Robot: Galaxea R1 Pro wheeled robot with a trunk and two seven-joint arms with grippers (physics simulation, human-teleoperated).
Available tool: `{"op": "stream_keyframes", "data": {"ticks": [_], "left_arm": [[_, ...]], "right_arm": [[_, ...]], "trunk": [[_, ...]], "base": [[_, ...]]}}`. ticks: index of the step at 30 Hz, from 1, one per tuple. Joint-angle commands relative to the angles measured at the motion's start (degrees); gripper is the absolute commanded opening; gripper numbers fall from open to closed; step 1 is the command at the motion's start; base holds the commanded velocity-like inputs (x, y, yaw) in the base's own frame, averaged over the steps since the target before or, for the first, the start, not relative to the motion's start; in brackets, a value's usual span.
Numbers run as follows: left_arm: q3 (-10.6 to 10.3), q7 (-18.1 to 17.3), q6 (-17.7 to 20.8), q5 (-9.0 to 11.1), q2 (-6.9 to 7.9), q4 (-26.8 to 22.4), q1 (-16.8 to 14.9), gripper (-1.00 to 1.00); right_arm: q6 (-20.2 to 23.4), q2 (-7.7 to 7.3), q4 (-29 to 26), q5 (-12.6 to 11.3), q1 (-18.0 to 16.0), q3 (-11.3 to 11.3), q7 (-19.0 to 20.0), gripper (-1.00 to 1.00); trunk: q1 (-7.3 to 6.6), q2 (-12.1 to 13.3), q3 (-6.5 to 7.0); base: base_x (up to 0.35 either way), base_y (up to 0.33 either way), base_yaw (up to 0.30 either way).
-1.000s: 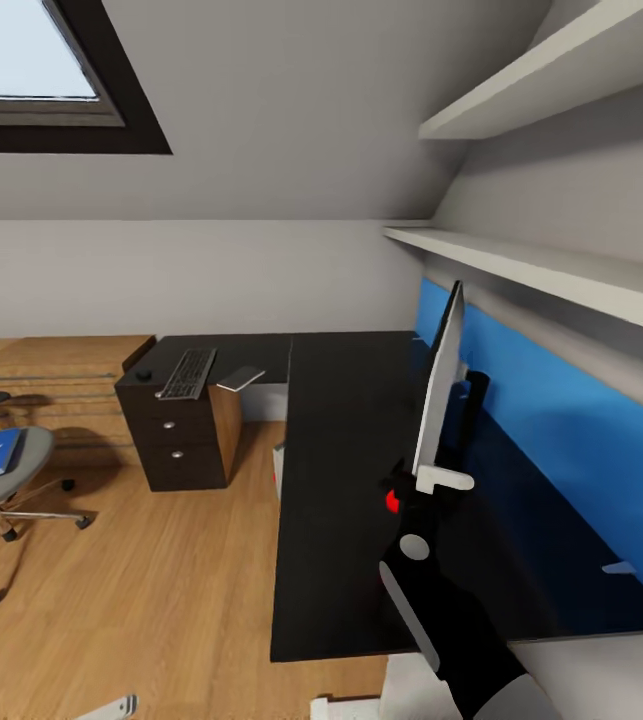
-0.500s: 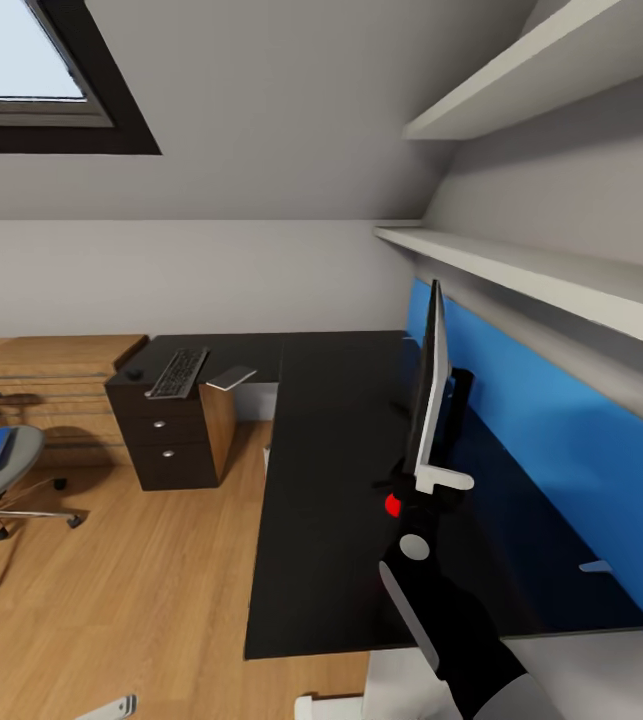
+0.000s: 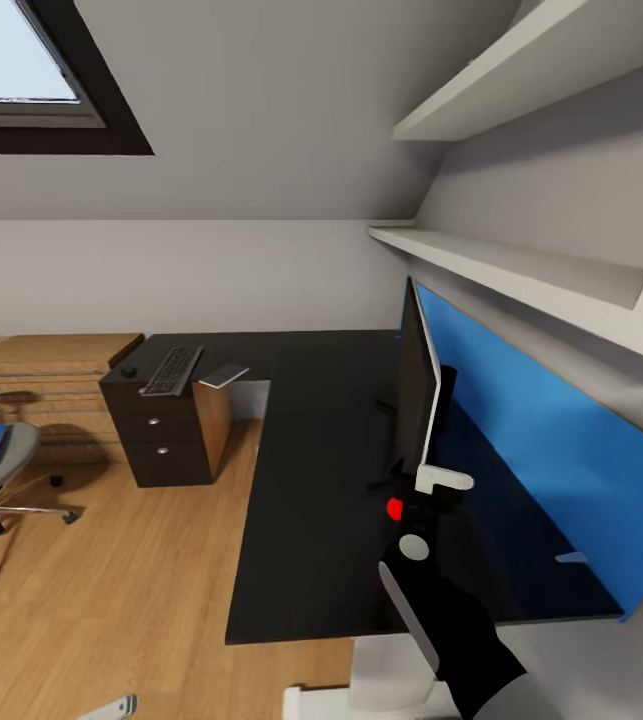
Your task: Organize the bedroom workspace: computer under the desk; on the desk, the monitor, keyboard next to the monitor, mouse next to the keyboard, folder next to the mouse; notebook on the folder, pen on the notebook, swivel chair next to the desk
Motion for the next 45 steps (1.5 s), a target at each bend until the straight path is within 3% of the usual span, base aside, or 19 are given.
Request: {"op": "stream_keyframes", "data": {"ticks": [1,27,45], "left_arm": [[0.07,0.09,0.35,-0.39,-0.03,-0.1,-0.02,1.0],[0.07,0.09,0.31,-0.43,-0.1,-0.1,-0.03,1.0],[0.07,0.09,0.35,-0.43,-0.11,-0.05,-0.03,1.0]], "right_arm": [[0.46,-0.04,-0.08,-0.19,-0.06,0.13,-0.39,1.0],[0.31,-0.12,-0.08,-0.02,-0.06,0.22,-0.27,1.0],[0.28,-0.21,-0.27,-0.04,-0.06,0.31,-0.25,1.0]], "trunk": [[0.0,-0.04,-0.06],[0.0,-0.04,-0.06],[0.0,-0.04,-0.06]], "base": [[-0.006,-0.124,0.0],[-0.021,-0.096,0.0],[-0.002,-0.008,0.0]]}}
